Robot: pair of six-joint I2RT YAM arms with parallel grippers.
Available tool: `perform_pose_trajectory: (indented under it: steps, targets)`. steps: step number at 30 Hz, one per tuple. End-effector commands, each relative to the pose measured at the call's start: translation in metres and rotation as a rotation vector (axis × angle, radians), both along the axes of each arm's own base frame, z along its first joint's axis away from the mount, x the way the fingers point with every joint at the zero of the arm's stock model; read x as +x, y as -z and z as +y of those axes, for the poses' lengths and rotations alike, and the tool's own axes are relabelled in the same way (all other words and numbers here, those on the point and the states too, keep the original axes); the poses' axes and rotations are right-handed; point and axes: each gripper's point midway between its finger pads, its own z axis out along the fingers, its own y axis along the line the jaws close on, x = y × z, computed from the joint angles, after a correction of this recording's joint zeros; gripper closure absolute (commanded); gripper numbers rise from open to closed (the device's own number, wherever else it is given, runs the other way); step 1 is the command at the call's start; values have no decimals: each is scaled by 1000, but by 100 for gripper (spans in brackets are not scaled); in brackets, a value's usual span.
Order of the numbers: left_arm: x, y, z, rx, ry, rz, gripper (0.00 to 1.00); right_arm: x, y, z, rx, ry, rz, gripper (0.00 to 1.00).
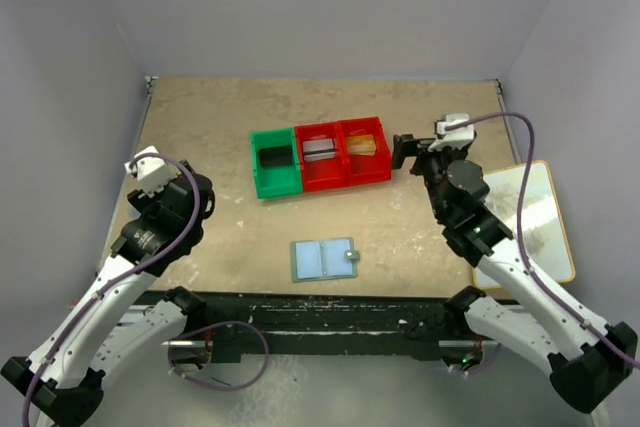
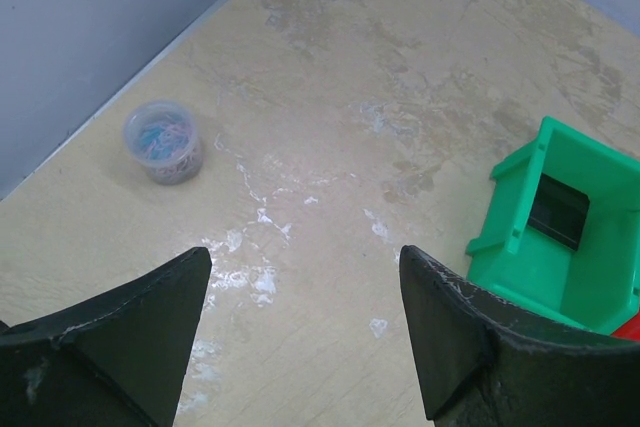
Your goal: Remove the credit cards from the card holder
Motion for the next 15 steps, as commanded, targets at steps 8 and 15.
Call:
perform_pose_trajectory:
  steps: [8, 15]
  targets:
    - [9, -56, 11, 36, -91, -66, 25, -28, -10, -62, 177, 132, 104, 0]
    - [-4, -115, 33, 99, -170, -140, 24, -93, -84, -55, 323, -77, -90, 0]
